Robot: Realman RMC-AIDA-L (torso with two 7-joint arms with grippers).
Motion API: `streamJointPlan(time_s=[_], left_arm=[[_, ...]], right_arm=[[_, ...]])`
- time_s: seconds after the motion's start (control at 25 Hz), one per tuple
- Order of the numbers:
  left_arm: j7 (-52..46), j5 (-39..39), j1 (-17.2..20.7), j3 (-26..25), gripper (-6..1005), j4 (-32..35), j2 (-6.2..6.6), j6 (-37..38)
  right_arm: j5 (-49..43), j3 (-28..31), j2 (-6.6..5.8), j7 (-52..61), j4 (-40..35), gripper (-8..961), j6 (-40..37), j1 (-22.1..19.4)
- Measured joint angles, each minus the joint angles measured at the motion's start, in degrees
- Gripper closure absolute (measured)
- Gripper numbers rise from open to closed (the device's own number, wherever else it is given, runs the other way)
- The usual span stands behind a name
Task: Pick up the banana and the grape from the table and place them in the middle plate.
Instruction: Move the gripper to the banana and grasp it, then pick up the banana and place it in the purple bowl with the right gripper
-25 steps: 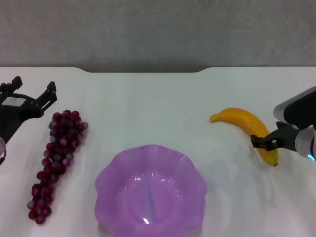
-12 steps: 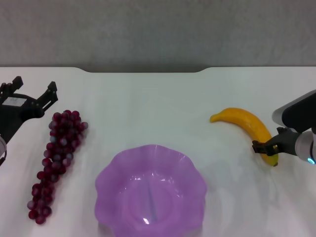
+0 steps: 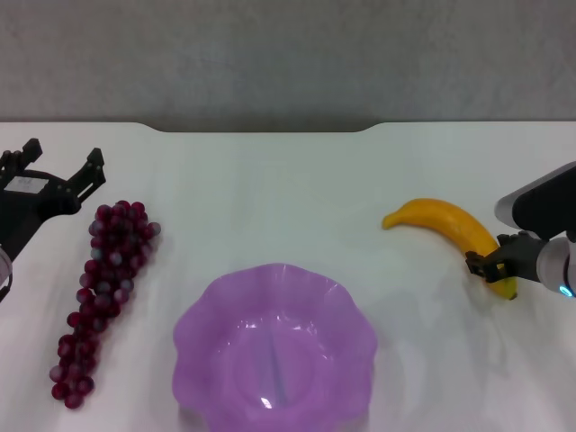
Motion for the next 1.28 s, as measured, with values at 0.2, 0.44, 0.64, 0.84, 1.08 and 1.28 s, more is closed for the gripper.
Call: streamJointPlan(time_s=[0.2, 0.44, 0.64, 0.84, 1.08, 1.28], left_arm=[[0.0, 0.0, 0.0, 0.0, 206, 0.0, 0.00, 0.0], [0.0, 0.0, 0.0, 0.0, 207, -0.1, 0.00, 0.0], [0.0, 0.0, 0.0, -0.1, 209, 0.0, -0.07, 0.0], [0.0, 0.0, 0.0, -0.2, 210, 0.1, -0.09, 0.0], [0.0, 0.0, 0.0, -0.2, 212, 0.1, -0.09, 0.0], [0.0, 0.0, 0.0, -0.2, 213, 0.2, -0.09, 0.0]], right_arm=[[0.0, 0.1, 0.00, 0.0, -0.5, 384, 0.1, 0.5], [0.0, 0.1, 0.02, 0.0, -0.9, 465, 0.0, 0.6], [0.0, 0.1, 0.02, 0.0, -1.9, 483, 0.0, 1.4], [0.0, 0.0, -0.02, -0.2, -1.9, 483, 0.1, 1.5], [0.0, 0.0, -0.07, -0.5, -2.0, 483, 0.2, 1.6], [0.0, 0.0, -0.12, -0.4, -2.0, 483, 0.3, 1.7]])
